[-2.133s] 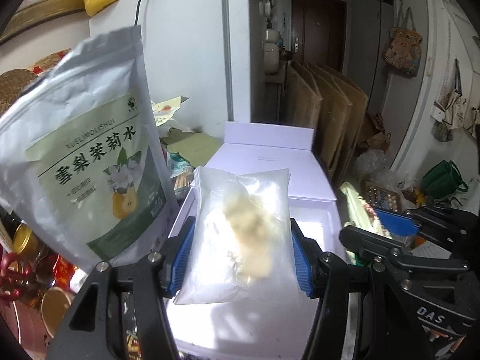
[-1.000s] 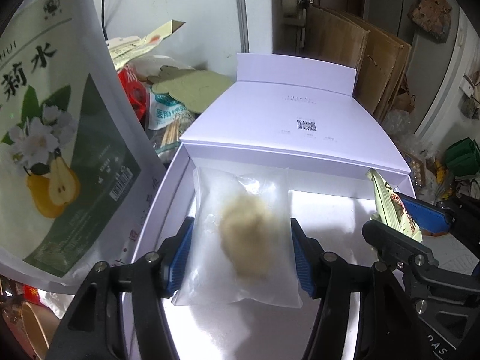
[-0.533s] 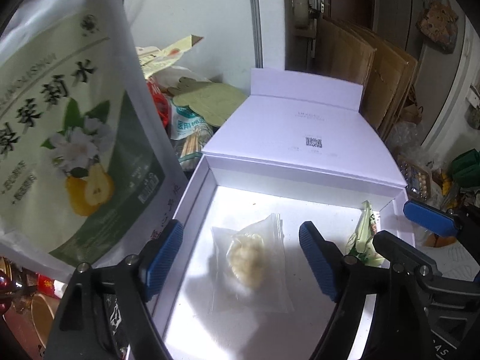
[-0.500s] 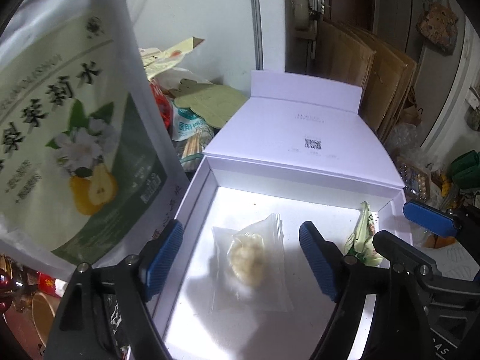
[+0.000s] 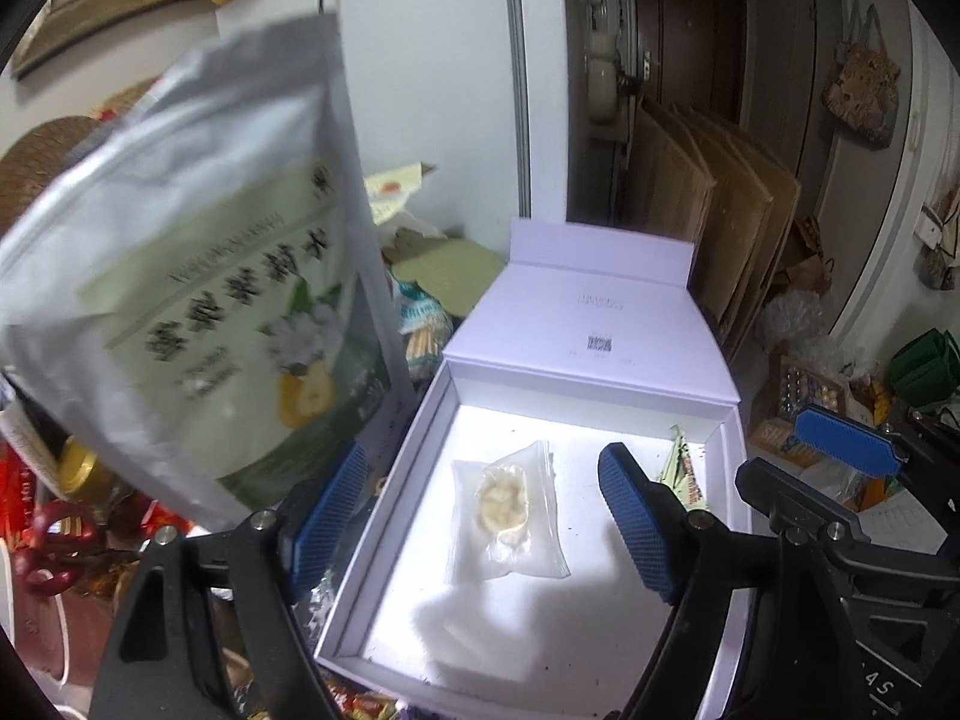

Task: Organize soft objects
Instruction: 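Open both tools to drop the bag and packet into the box, then withdraw both tools from the box back toward the snacks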

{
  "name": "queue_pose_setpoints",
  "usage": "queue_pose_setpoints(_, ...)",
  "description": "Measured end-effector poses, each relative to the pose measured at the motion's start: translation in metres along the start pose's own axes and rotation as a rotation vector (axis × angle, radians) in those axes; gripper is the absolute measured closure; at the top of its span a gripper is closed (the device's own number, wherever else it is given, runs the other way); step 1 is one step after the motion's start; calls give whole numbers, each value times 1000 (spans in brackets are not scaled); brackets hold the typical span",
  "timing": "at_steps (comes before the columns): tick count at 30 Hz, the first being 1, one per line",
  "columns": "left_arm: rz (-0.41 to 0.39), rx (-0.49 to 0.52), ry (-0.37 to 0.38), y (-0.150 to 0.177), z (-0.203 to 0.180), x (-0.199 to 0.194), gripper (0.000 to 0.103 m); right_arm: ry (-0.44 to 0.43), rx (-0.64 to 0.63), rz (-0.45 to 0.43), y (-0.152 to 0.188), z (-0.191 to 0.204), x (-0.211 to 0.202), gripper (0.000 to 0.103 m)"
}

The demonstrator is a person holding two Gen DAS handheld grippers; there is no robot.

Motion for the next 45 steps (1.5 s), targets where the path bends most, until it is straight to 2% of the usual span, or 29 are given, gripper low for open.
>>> queue_pose_setpoints(8, -88, -5, -1, 8, 4, -55, 23, 7, -6, -74, 5, 13, -48, 57)
queue_pose_setpoints(16, -151, -11, -2, 29, 11, -103, 23, 12, -28, -144, 15, 32, -88, 57)
queue_pose_setpoints(30, -204, -10, -16, 89, 25, -172, 23, -18, -51, -213, 55, 74, -152, 57)
queue_pose_setpoints(36, -215, -28, -34, 117, 35, -192, 23, -23, -70, -242, 73, 90, -173, 43)
queue_pose_setpoints(38, -209, -39, -27, 125, 37, -195, 23, -29, -83, -247, 80, 97, -178, 36)
queue_pose_setpoints(45, -204, -63, -36, 151, 47, -207, 23, -57, -110, -251, 101, 114, -190, 34)
Point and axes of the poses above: each gripper's, at about its wrist camera, not at the fingertips, and x roughly the way its jaws point, z to its left, y to its underside, the point moved 10 cm from there along x, roughly the way its jaws point, and after that the axes turned 10 degrees about z, right-handed, at the moved point
